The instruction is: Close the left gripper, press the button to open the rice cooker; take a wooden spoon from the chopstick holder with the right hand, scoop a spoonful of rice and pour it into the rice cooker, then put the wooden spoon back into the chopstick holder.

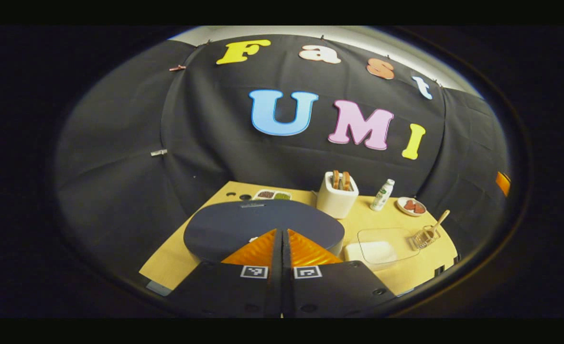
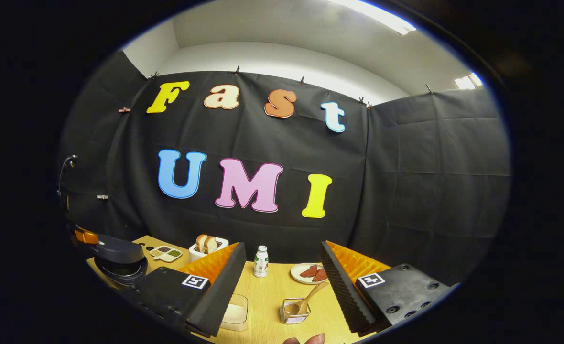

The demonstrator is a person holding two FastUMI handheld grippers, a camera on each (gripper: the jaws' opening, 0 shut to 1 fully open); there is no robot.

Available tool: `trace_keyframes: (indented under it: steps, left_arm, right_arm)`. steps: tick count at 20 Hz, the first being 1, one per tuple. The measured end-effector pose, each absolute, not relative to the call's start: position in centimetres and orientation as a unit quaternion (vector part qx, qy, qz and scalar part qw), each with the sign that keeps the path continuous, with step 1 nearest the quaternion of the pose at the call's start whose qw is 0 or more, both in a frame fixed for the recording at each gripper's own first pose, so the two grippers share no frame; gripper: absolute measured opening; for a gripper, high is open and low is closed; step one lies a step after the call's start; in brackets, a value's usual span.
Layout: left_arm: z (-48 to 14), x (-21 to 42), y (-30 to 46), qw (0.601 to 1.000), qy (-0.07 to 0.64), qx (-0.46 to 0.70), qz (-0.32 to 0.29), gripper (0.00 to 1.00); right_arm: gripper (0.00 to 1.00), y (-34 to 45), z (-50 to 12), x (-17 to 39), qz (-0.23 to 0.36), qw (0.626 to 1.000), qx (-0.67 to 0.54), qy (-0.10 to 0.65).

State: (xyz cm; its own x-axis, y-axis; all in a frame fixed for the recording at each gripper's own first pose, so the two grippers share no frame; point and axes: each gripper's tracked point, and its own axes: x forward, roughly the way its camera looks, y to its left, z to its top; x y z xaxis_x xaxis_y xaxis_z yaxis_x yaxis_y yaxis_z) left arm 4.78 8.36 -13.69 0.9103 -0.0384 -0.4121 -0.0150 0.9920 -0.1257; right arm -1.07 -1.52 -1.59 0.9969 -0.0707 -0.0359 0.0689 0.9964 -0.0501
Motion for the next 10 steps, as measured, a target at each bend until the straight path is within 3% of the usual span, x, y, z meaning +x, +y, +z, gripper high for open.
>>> trace_keyframes:
  steps: [10]
  left_arm:
    - [-5.0,7.4,11.2,0.997,0.068,-0.003,0.045,0.1]
  right_arm:
    - [0.97,-3.1,-1.8,-1.7,-0.046,0.998,-0.02,0.025]
